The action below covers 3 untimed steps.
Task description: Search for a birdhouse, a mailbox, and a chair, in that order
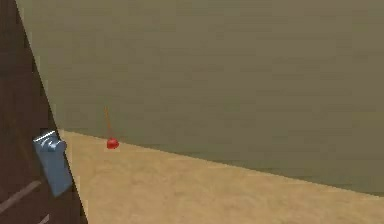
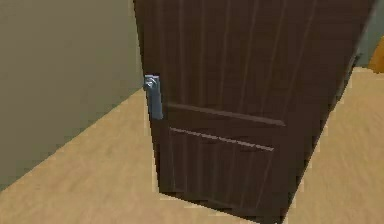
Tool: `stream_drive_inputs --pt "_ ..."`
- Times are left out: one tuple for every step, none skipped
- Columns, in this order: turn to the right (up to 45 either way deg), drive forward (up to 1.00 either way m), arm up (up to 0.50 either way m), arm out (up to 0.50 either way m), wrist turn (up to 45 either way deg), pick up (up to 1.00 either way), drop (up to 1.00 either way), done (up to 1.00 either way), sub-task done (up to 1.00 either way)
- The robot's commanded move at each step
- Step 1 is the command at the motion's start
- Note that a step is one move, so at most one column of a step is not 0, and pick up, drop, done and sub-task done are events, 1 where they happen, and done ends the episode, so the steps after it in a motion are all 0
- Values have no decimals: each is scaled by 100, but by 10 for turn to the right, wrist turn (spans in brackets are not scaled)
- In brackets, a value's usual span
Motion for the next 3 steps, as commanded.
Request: stream_drive_inputs --pt "0 70 0 0 0 0 0 0 0" --pt "-180 0 0 0 0 0 0 0 0" --pt "0 65 0 0 0 0 0 0 0"
